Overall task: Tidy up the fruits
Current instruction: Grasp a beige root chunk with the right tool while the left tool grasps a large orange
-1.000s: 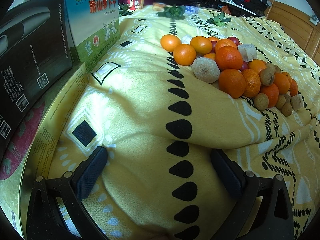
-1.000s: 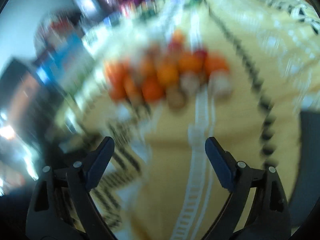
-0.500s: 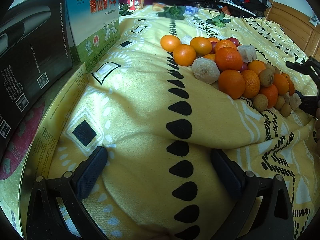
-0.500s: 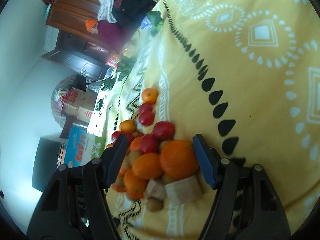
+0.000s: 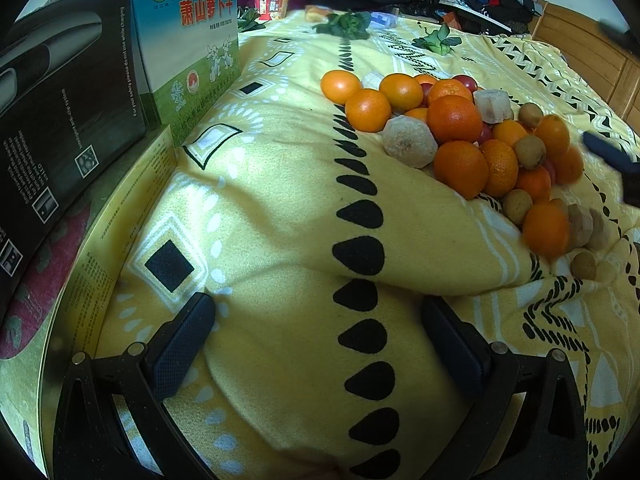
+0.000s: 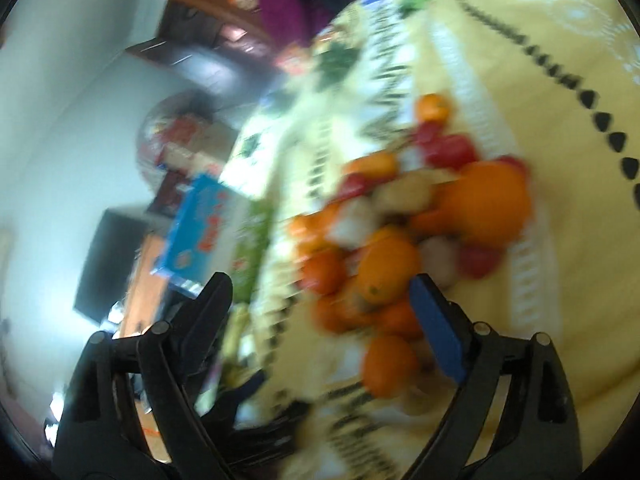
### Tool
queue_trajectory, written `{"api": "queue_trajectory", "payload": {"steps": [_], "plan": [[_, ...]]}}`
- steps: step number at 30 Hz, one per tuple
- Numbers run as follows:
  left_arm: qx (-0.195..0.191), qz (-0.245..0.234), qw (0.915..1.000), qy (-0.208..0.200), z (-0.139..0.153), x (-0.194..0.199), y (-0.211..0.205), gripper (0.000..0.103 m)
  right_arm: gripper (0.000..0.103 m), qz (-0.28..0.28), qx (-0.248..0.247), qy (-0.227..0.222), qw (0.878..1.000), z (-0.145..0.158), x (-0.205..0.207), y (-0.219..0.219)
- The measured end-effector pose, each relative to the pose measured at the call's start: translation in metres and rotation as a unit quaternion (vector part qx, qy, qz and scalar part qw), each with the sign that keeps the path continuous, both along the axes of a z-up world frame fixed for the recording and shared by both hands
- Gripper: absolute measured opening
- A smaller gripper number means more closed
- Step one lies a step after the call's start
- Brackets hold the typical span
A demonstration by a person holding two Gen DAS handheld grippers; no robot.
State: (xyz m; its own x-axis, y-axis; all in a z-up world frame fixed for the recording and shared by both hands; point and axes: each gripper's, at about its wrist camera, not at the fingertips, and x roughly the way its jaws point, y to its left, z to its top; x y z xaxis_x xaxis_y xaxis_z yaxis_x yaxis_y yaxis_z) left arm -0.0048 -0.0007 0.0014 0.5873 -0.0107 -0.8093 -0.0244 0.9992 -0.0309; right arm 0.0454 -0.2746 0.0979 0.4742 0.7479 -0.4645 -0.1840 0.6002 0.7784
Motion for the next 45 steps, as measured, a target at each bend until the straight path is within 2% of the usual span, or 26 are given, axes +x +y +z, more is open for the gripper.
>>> {"api": "queue_trajectory", "payload": {"steps": [4, 6, 9, 11, 13, 15, 16, 17, 19, 21, 24, 27, 29, 31, 36, 41, 43, 45], "plan": [[0.003, 0.0, 1.0, 0.003, 0.0, 0.0, -0.001, 0.103, 0.091, -0.03, -0.064, -0.048, 0.996, 0.036, -0.043, -0.007], [0.005, -0.001, 1.0, 0.007, 0.0, 0.0, -0.001, 0.103, 0.091, -0.06, -0.129, -0.062, 0.988, 0.044, -0.067, -0.015], [0.002, -0.01, 0.9998, 0.016, 0.002, -0.001, 0.0, 0.103, 0.091, -0.071, -0.228, -0.052, 0.97, 0.031, -0.097, -0.017], [0.002, -0.018, 0.9996, 0.024, 0.004, -0.002, 0.001, 0.103, 0.091, -0.07, -0.263, -0.029, 0.962, 0.014, -0.116, -0.02], [-0.013, -0.037, 0.9988, 0.029, 0.008, -0.008, 0.003, 0.101, 0.091, -0.069, -0.251, -0.006, 0.965, -0.003, -0.127, -0.026], [-0.041, -0.051, 0.9975, 0.027, 0.016, -0.014, 0.009, 0.093, 0.091, -0.077, -0.235, 0.012, 0.969, -0.013, -0.138, -0.035], [-0.075, -0.051, 0.9956, 0.024, 0.024, -0.017, 0.014, 0.076, 0.091, -0.082, -0.229, 0.017, 0.97, -0.016, -0.145, -0.041], [-0.113, -0.054, 0.9919, 0.023, 0.032, -0.017, 0.017, 0.066, 0.091, -0.085, -0.222, 0.021, 0.971, -0.019, -0.15, -0.045], [-0.123, -0.063, 0.9904, 0.003, 0.05, -0.013, 0.01, 0.065, 0.09, -0.083, -0.22, 0.02, 0.972, -0.02, -0.158, -0.046], [-0.13, -0.096, 0.9867, -0.019, 0.066, -0.004, -0.003, 0.065, 0.09, -0.077, -0.225, 0.015, 0.971, -0.021, -0.157, -0.045], [-0.148, -0.11, 0.9827, -0.017, 0.072, 0.025, -0.019, 0.065, 0.09, -0.074, -0.227, 0.004, 0.971, -0.018, -0.156, -0.044], [-0.161, -0.104, 0.9814, -0.002, 0.062, 0.06, -0.029, 0.064, 0.09, -0.071, -0.224, 0.0, 0.972, -0.018, -0.155, -0.045], [-0.169, -0.111, 0.9787, 0.033, 0.045, 0.077, -0.037, 0.045, 0.09, -0.072, -0.222, 0.003, 0.972, -0.019, -0.155, -0.048], [-0.164, -0.117, 0.978, 0.054, 0.031, 0.083, -0.044, 0.041, 0.09, -0.076, -0.215, 0.013, 0.973, -0.023, -0.156, -0.052], [-0.183, -0.105, 0.9764, 0.047, 0.021, 0.086, -0.044, 0.041, 0.09, -0.078, -0.214, 0.022, 0.973, -0.03, -0.155, -0.057], [-0.182, -0.112, 0.9762, 0.039, 0.018, 0.092, -0.046, 0.04, 0.089, -0.05, -0.221, 0.005, 0.974, -0.024, -0.15, -0.041], [-0.18, -0.115, 0.9763, 0.034, 0.021, 0.09, -0.046, 0.039, 0.085, -0.038, -0.215, -0.002, 0.976, -0.022, -0.149, -0.035], [-0.17, -0.119, 0.9779, 0.027, 0.027, 0.084, -0.044, 0.039, 0.07, -0.03, -0.216, -0.005, 0.976, -0.02, -0.145, -0.031]]}}
